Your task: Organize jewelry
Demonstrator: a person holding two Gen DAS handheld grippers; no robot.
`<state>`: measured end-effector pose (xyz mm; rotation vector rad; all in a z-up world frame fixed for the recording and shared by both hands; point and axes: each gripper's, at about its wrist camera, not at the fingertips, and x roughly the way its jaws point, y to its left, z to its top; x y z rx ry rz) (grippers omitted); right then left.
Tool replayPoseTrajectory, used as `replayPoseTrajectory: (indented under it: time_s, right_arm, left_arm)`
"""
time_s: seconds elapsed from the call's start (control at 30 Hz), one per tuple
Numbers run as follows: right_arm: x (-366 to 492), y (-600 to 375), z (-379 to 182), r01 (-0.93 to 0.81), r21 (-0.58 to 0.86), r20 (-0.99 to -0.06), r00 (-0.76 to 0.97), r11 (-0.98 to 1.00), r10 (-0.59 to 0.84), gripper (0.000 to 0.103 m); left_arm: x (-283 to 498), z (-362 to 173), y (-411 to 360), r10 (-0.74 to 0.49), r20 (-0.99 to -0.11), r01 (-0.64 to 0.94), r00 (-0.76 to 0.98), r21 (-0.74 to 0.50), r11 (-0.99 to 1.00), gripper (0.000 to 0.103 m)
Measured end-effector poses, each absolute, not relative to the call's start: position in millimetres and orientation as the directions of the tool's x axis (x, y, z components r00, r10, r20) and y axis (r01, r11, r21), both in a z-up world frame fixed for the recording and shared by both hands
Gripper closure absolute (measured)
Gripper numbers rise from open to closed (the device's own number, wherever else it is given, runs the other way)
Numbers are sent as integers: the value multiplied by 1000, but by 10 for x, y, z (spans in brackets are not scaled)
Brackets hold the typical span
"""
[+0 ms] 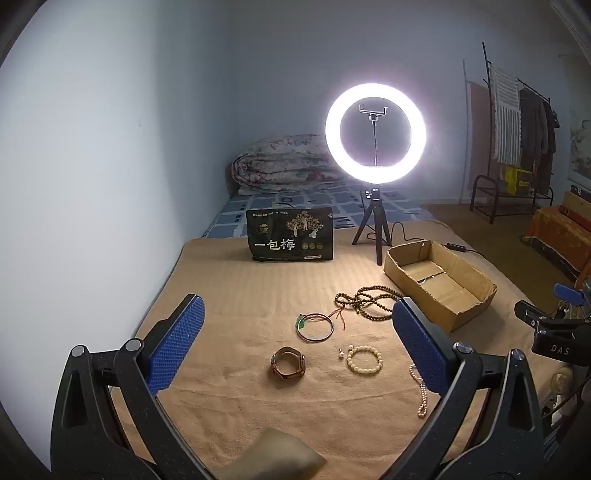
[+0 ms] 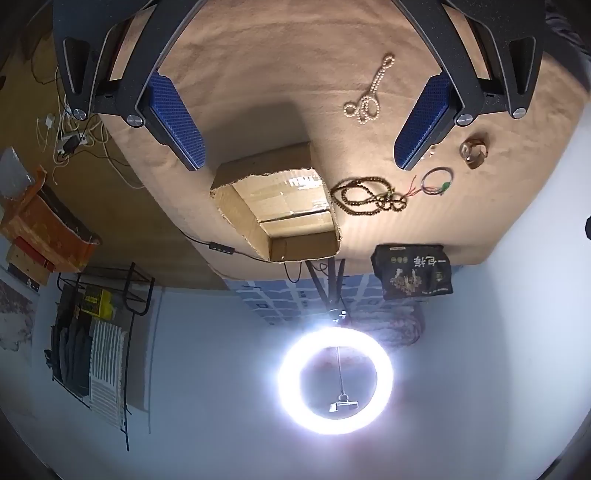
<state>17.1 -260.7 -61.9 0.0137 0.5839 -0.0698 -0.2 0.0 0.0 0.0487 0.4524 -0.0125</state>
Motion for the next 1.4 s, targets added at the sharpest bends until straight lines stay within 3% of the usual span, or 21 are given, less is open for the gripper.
replayPoseTrajectory:
  time_s: [1.4]
  right_arm:
    - [142,-2591,-611,70,-21,-541,838,997,-70,1]
  left_arm:
    - [1,53,-7,1,-431,20,902,45,999,0]
